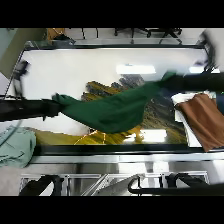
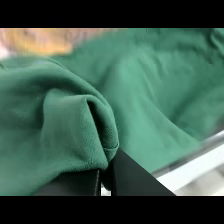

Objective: Fold the shirts.

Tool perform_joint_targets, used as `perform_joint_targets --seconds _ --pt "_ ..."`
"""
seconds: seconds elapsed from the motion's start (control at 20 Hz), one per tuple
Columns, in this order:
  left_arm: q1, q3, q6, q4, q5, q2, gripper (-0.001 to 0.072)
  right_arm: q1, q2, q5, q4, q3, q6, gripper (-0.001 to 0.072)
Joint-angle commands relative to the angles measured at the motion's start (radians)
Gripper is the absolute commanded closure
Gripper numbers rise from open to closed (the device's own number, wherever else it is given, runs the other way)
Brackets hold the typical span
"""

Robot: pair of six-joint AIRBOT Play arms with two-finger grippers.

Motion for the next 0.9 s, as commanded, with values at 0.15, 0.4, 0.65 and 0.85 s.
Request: perform_joint_targets --seconds 0.15,0.4,0.65,0.85 --pt "0.035 -0.166 0.079 -0.005 0.153 -0.262 0.0692 -0.002 -0.106 -0.222 -0.018 -0.311 -0.056 0.0697" --pt "0.066 0.102 0.093 -0.014 0.028 -0.204 0.0692 -0.001 -0.051 -0.203 0.023 -0.03 -0.095 0.0696" --pt "0.066 0.442 0.074 -0.014 -0.032 0.047 0.0692 -0.001 0.113 -0.197 0.07 0.305 -0.154 0.0697" --pt "0.065 0.616 0.074 -0.011 -0.035 0.217 0.0692 -0.001 0.234 -0.198 0.068 0.431 -0.169 0.0697"
